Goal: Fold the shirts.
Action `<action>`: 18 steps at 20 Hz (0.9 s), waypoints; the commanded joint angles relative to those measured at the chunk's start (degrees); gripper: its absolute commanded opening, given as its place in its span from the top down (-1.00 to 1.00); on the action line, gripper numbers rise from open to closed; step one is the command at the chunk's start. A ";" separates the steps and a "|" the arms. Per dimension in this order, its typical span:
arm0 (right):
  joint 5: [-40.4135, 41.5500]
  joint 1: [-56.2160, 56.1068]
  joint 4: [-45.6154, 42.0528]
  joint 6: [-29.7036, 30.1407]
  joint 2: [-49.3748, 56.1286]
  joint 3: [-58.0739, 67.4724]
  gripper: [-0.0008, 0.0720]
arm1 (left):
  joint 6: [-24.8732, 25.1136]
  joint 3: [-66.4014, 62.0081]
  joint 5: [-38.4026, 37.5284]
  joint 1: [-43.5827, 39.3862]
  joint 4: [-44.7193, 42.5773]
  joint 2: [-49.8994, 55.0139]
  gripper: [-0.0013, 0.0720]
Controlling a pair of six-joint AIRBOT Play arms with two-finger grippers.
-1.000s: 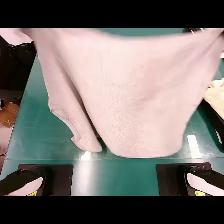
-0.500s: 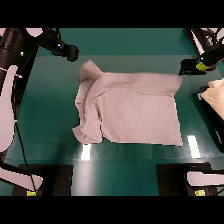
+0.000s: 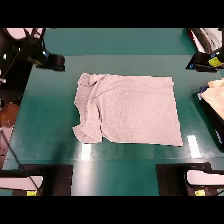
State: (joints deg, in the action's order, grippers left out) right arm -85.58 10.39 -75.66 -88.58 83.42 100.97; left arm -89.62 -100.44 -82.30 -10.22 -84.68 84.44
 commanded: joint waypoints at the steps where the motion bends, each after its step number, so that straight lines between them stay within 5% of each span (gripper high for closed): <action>1: -0.42 0.79 2.54 0.15 -2.08 -0.39 -0.60 | -3.13 21.09 7.85 -2.19 6.45 -12.37 -0.50; 7: 0.50 0.79 2.62 0.15 -5.44 -7.54 -0.60 | -14.25 59.28 24.81 -15.32 15.69 -33.18 -0.50; 12: 2.78 0.79 2.62 0.13 -8.52 -15.13 -0.60 | -18.82 66.34 33.53 -26.62 20.41 -33.73 -0.50; 18: 4.68 0.81 2.62 0.13 -11.15 -18.58 -0.60 | -20.06 67.19 34.56 -28.61 21.09 -31.15 -0.50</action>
State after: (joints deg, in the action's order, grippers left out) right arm -81.82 11.16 -73.06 -88.42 73.43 83.81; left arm -108.73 -34.24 -49.23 -37.63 -64.45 52.45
